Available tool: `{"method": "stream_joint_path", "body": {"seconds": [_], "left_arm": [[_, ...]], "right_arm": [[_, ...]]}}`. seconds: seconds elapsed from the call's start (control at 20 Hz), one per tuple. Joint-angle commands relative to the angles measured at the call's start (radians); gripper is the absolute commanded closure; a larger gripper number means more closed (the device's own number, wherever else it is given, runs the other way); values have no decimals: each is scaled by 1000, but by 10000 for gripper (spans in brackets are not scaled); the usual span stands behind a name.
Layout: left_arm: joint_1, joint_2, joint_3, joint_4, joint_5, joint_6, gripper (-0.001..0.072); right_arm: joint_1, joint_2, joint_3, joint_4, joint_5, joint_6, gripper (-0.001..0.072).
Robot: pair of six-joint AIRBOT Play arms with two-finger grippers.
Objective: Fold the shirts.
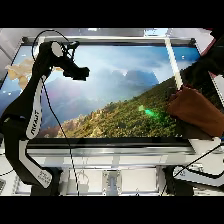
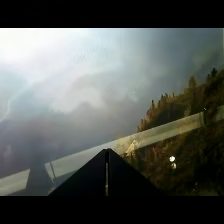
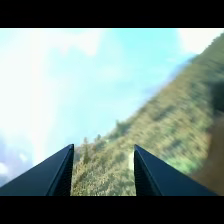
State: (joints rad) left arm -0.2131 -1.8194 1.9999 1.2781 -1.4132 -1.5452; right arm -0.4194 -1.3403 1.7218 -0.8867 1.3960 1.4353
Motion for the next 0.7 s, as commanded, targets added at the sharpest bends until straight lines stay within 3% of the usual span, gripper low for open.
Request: {"method": "stream_joint_path", "body": {"seconds": [0.0,0.1,0.25,0.65], "left_arm": [[0,-1,0,-45,9,-3,695],[0,-1,0,-45,0,-3,695],[0,-1,0,-45,3,-3,695],[0,-1,0,-45,3,-3,695]], "right_arm": [[209,-1,-66,-165,-113,-64,271],[281,-1,-85,-315,-116,-63,272],[338,0,-87,-532,-115,-53,334],[339,0,-87,-550,-116,-53,334]]}}
